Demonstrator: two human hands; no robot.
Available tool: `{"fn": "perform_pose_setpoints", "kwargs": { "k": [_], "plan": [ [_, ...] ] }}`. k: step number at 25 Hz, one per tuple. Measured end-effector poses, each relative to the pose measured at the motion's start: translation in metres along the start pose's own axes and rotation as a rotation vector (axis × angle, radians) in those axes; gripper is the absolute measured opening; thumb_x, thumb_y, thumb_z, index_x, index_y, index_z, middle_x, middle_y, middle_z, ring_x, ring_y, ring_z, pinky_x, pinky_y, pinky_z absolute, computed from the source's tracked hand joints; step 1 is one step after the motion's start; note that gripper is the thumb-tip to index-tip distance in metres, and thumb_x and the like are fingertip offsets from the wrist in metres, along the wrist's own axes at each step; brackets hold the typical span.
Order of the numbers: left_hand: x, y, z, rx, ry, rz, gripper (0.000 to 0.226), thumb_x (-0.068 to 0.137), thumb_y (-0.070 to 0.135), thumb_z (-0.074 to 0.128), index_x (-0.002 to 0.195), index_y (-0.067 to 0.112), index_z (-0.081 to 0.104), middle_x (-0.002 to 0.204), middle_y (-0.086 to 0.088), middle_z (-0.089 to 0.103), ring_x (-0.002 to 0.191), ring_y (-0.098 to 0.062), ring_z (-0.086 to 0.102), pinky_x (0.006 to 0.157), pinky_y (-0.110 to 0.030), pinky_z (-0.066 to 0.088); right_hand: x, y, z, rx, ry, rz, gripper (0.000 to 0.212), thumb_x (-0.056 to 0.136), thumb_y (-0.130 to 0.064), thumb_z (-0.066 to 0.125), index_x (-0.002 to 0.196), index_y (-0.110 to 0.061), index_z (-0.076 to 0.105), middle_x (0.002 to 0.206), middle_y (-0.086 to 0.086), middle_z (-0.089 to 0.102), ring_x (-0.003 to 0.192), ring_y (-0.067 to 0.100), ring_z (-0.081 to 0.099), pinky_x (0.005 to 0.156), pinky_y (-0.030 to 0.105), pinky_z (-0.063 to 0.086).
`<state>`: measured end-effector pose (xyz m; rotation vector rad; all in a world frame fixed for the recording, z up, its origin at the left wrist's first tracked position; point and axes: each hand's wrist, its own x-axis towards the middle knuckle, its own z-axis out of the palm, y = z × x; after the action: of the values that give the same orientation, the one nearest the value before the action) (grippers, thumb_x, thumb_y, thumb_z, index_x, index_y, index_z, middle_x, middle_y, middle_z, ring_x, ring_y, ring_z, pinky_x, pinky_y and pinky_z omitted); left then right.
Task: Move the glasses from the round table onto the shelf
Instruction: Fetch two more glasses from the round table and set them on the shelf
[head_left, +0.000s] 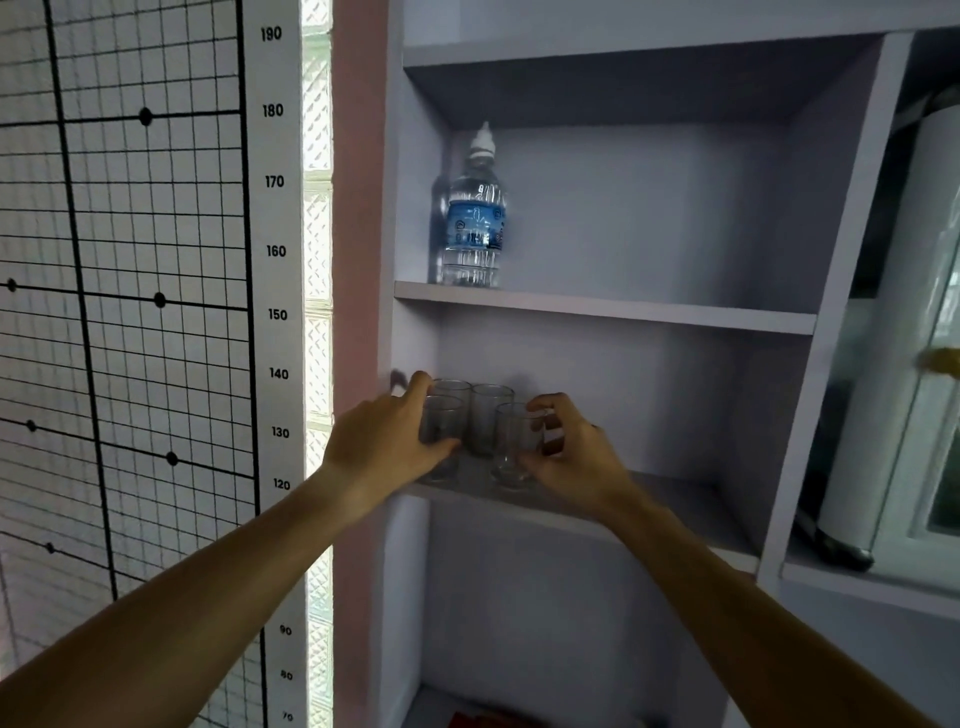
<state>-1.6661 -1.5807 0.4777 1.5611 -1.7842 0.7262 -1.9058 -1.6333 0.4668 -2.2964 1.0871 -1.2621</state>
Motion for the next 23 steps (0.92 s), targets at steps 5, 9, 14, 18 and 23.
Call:
{"fn": "perform_pose_setpoints", "kwargs": {
  "k": [5,9,14,18,23],
  "plan": [
    [-0.003,-0.001,-0.001,-0.079,0.002,0.001,0.066,0.079,0.059,0.069,0.126,0.026,0.039,0.081,0.002,0.073,0.060,-0.018,0.068,0.048,-0.013,0.036,0.000,-0.005,0.011,0.080,0.055,-0.016,0.056,0.076,-0.030,0.081,0.116,-0.041,0.043,0.103,-0.011,0.061,0.082,0.010,0.068,0.064,0.016,0.057],
    [-0.007,-0.004,0.004,-0.095,0.000,0.003,0.056,0.085,0.049,0.068,0.124,0.024,0.036,0.081,0.002,0.073,0.062,-0.021,0.070,0.056,-0.023,0.053,0.000,-0.007,0.020,0.125,0.117,0.038,0.064,0.072,-0.028,0.086,0.118,-0.036,0.041,0.096,-0.007,0.063,0.081,0.012,0.069,0.064,0.018,0.057],
    [-0.009,-0.006,0.011,-0.097,0.000,0.025,0.039,0.091,0.041,0.064,0.116,0.023,0.039,0.074,0.004,0.069,0.058,-0.018,0.066,0.054,-0.019,0.043,0.004,-0.005,0.028,0.002,0.135,0.104,0.036,0.070,-0.035,0.085,0.086,-0.021,0.057,0.080,0.001,0.068,0.076,0.023,0.068,0.068,0.040,0.059],
    [-0.011,-0.007,0.014,-0.072,0.016,0.039,0.028,0.091,0.033,0.064,0.108,0.023,0.044,0.076,0.001,0.071,0.065,-0.025,0.068,0.057,-0.022,0.037,0.006,-0.008,0.034,-0.086,0.129,0.049,0.027,0.075,-0.035,0.082,0.078,-0.016,0.063,0.084,0.003,0.067,0.076,0.019,0.067,0.072,0.039,0.058],
    [-0.017,-0.008,0.018,-0.025,0.037,0.055,0.021,0.088,0.026,0.067,0.103,0.024,0.053,0.080,-0.002,0.073,0.069,-0.029,0.070,0.057,-0.024,0.036,0.008,-0.009,0.040,-0.092,0.151,0.005,0.022,0.077,-0.032,0.083,0.075,-0.017,0.067,0.087,0.003,0.067,0.075,0.016,0.068,0.072,0.036,0.058]
  ]
}}
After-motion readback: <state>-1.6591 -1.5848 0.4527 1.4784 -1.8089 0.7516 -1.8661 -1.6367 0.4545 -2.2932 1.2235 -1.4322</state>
